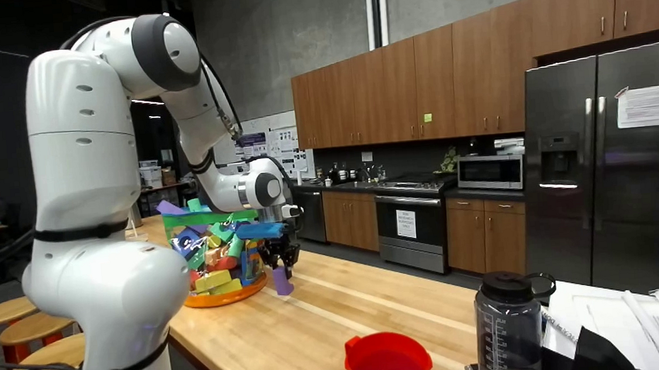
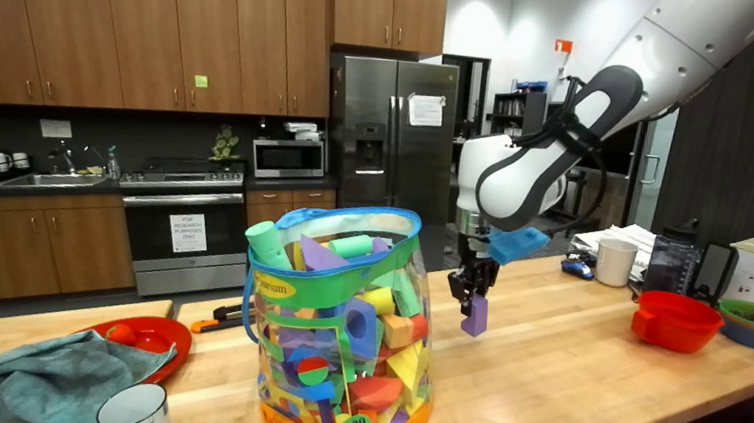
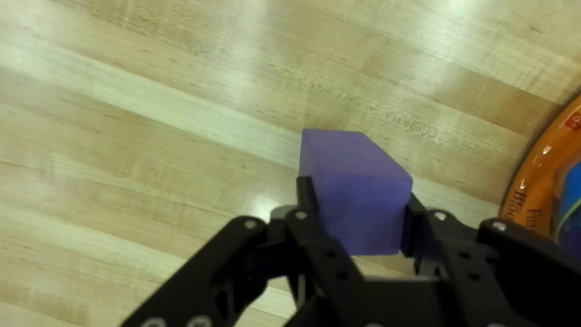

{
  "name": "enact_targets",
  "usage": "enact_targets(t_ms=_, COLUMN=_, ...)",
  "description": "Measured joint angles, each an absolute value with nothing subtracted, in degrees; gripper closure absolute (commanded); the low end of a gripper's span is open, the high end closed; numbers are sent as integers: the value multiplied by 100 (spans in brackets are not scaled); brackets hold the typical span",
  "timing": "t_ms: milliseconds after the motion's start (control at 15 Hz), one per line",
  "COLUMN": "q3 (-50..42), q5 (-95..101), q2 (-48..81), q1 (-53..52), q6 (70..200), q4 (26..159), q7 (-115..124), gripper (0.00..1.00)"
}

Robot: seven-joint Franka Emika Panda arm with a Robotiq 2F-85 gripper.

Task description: Remove a purple block from the clear bag and put it on the table

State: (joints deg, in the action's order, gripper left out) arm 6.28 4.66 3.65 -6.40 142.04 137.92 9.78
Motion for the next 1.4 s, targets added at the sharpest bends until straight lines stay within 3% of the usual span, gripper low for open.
enact_targets(t_ms=133, q3=608, q5=472, q2=449, q1=-640, q6=14205, q4=13787, q7=978, gripper=84)
enact_targets(t_ms=200, q3=591, q5=486, q2=492, q1=-640, q6=14206, q4=13782, q7=978, gripper=34)
enact_targets(t_ms=333, q3=550, q5=520, q2=568, q1=-640, q6=14213, q4=13772, q7=977, gripper=28)
enact_targets(t_ms=600, q3=485, q5=538, q2=668, q1=-639, q6=14217, q4=13723, q7=976, gripper=2)
enact_targets(t_ms=1400, q3=627, q5=518, q2=-185, q1=-777, q6=13544, q4=13651, q7=1077, gripper=0)
